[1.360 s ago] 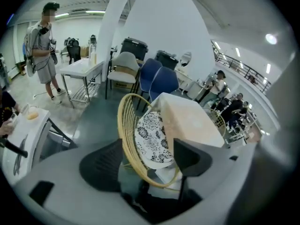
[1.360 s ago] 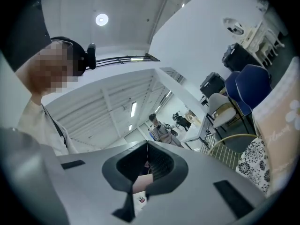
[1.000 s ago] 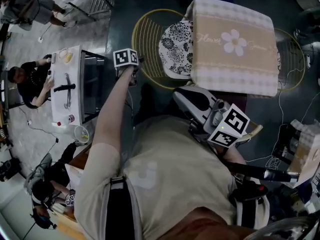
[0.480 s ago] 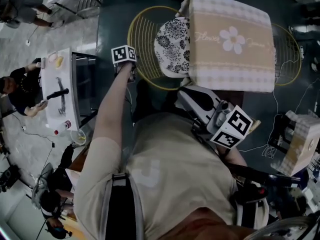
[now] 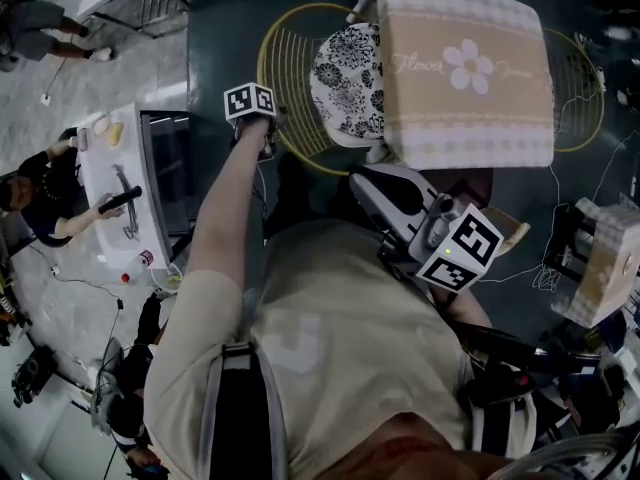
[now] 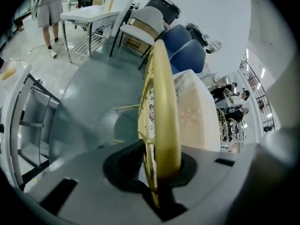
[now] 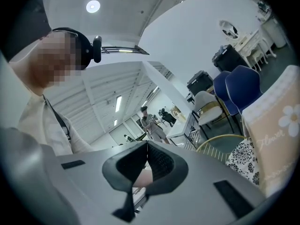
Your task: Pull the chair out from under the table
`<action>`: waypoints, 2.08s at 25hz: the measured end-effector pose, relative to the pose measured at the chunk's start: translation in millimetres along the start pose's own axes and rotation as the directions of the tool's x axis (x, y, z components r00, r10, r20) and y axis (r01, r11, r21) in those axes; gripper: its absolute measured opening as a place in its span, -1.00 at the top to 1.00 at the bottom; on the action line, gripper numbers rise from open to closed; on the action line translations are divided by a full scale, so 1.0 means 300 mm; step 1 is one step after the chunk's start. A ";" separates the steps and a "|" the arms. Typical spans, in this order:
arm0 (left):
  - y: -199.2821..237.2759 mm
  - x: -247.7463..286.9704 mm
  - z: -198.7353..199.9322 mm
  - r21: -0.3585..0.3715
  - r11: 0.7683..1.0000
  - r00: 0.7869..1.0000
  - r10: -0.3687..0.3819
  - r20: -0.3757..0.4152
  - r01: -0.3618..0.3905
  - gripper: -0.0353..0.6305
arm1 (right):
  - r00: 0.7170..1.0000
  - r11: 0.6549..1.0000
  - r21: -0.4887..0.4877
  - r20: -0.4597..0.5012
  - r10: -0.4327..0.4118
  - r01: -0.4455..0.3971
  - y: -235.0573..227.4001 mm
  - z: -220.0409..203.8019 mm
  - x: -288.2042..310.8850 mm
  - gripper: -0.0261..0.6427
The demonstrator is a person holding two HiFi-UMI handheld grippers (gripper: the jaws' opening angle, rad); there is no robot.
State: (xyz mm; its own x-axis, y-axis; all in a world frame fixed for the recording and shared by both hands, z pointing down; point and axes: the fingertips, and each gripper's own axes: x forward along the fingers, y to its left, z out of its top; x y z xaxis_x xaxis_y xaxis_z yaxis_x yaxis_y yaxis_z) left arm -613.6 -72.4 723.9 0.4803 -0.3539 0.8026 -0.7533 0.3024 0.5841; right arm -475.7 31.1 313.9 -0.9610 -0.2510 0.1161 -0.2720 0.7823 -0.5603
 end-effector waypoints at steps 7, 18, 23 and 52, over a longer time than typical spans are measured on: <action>0.009 -0.002 0.007 0.022 1.000 1.000 0.004 0.013 -0.005 0.72 | 0.996 0.997 0.021 0.061 -0.070 0.068 -0.016 0.002 -0.020 0.89; 0.017 0.011 0.017 0.131 0.986 0.993 0.111 -0.046 -0.104 0.77 | 0.990 0.994 0.030 0.094 -0.104 0.102 -0.039 0.025 -0.040 0.89; 0.028 0.012 0.011 0.130 0.984 0.990 0.128 -0.061 -0.120 0.80 | 0.988 0.993 0.028 0.103 -0.116 0.114 -0.045 0.029 -0.052 0.89; 0.131 -0.087 0.102 0.057 0.986 0.988 0.156 0.008 -0.156 0.85 | 0.985 0.993 0.042 0.126 -0.114 0.110 -0.052 0.060 -0.057 0.89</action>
State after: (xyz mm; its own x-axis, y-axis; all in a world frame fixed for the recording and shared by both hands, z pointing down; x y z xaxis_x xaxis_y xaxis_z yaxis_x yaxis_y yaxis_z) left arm -669.5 -78.5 722.1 0.3534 -0.3093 0.8829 -0.8433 0.3032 0.4437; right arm -454.0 12.8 305.9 -0.9096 -0.4088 0.0749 -0.3736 0.7254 -0.5781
